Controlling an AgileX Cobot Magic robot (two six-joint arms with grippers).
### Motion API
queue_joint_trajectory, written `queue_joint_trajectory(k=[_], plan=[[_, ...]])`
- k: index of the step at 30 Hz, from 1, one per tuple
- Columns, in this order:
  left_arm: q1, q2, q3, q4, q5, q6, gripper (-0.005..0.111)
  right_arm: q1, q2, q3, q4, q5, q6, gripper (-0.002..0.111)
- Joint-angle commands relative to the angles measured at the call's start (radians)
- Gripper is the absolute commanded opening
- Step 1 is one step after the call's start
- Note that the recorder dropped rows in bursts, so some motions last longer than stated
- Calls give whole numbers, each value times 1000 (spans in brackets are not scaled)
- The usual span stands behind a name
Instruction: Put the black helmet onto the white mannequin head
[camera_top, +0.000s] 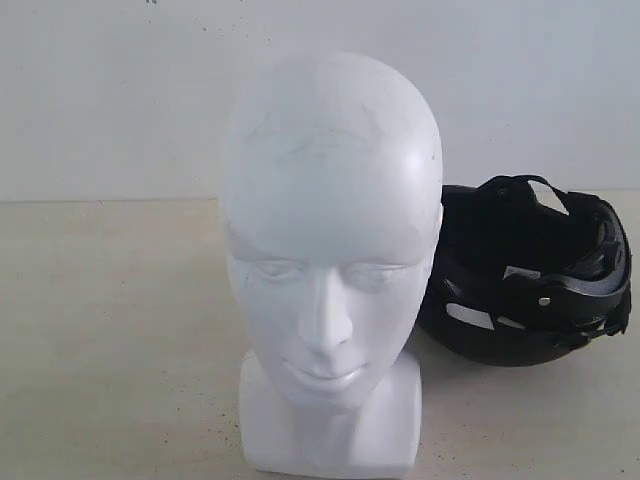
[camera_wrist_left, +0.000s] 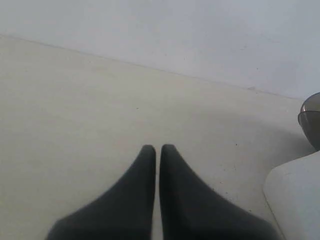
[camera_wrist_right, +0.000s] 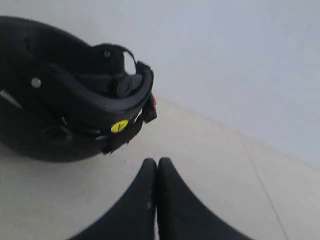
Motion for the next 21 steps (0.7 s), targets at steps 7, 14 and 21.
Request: queue_joint_trajectory(k=[7,14,21], plan=[[-6,-3,2,-7,0,0,4,-6,-5,0,309,-958,638,0],[-6,-3,2,-7,0,0,4,-2,128,-540,-17,206,612,0],[-6,-3,2,-7,0,0,4,91,226,-631,-14,717,606,0]])
